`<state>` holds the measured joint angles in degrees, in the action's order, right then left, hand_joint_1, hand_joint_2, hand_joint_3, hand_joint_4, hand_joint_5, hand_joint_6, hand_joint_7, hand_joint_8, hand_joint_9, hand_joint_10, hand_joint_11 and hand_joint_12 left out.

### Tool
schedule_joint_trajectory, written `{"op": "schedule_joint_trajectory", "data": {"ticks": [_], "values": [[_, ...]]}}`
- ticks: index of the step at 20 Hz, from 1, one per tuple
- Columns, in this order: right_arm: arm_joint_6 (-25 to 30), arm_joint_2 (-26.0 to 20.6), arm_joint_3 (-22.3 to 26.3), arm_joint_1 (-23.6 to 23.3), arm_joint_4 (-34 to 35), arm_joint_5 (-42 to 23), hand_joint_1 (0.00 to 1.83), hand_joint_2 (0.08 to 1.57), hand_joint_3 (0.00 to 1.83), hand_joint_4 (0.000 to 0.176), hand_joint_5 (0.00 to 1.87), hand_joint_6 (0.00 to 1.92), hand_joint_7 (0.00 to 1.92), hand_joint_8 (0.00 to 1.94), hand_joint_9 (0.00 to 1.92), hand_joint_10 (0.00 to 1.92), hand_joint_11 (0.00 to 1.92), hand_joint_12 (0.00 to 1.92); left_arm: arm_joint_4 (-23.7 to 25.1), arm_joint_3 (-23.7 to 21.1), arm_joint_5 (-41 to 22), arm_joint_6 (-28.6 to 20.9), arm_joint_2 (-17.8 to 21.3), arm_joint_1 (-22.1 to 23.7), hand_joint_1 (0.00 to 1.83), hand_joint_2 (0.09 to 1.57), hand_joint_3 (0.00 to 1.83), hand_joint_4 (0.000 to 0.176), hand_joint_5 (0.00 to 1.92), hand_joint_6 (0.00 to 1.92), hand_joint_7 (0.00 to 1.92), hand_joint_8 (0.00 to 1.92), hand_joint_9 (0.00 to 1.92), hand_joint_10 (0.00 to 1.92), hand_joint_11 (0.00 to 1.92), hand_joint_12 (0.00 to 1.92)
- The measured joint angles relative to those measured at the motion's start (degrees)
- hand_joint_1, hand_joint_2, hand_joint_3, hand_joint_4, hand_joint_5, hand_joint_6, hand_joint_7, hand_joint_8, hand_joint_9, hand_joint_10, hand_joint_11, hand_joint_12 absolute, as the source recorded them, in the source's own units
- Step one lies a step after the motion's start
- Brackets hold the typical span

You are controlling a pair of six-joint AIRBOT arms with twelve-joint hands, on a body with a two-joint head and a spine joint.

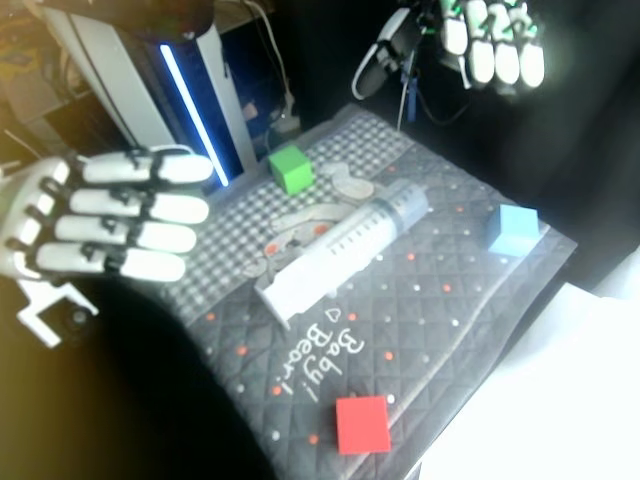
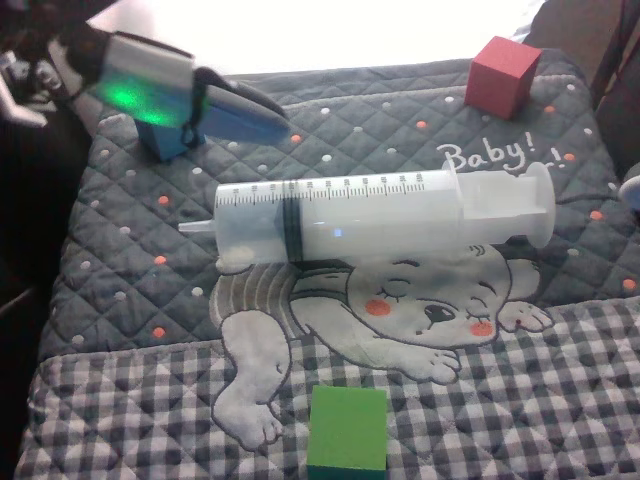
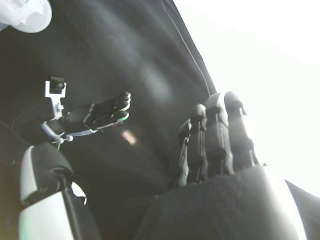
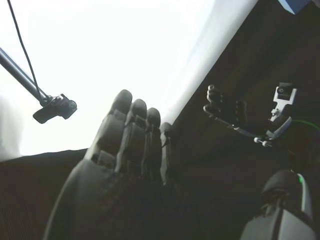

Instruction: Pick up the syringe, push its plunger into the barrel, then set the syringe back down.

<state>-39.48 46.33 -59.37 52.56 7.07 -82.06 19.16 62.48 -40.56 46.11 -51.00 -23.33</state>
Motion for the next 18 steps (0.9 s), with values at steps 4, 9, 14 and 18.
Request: {"op": "schedule_joint_trajectory", "data": {"ticks": [4, 9, 14, 18], "values": [[0.0, 0.4, 0.0, 0.0, 0.8, 0.3, 0.45, 0.65, 0.00, 0.073, 0.17, 0.01, 0.23, 0.01, 0.26, 0.01, 0.20, 0.12, 6.3, 0.4, 6.1, -3.3, -1.3, 2.5, 0.64, 0.73, 0.00, 0.000, 0.09, 0.01, 0.20, 0.00, 0.20, 0.00, 0.14, 0.38], [0.0, 1.2, 0.0, 0.0, 0.9, 0.3, 0.40, 0.66, 0.00, 0.071, 0.20, 0.01, 0.27, 0.01, 0.28, 0.01, 0.20, 0.12, 9.7, 2.1, 10.6, -8.9, -2.4, 3.7, 0.61, 0.69, 0.00, 0.034, 0.06, 0.00, 0.20, 0.01, 0.20, 0.01, 0.10, 0.50], [0.0, 1.3, 0.0, 0.5, 1.3, 0.2, 0.22, 0.71, 0.02, 0.074, 0.21, 0.00, 0.29, 0.01, 0.31, 0.01, 0.23, 0.13, 12.3, 1.8, 12.6, -9.5, -3.2, 3.6, 0.65, 0.70, 0.00, 0.030, 0.01, 0.00, 0.13, 0.00, 0.12, 0.00, 0.00, 0.46], [0.0, 1.3, 0.0, 0.5, 1.4, 0.1, 0.19, 0.68, 0.00, 0.099, 0.23, 0.01, 0.28, 0.00, 0.29, 0.00, 0.21, 0.12, 13.1, 1.6, 13.8, -9.5, -4.3, 1.5, 0.63, 0.71, 0.00, 0.061, 0.00, 0.00, 0.13, 0.00, 0.09, 0.00, 0.00, 0.41]]}}
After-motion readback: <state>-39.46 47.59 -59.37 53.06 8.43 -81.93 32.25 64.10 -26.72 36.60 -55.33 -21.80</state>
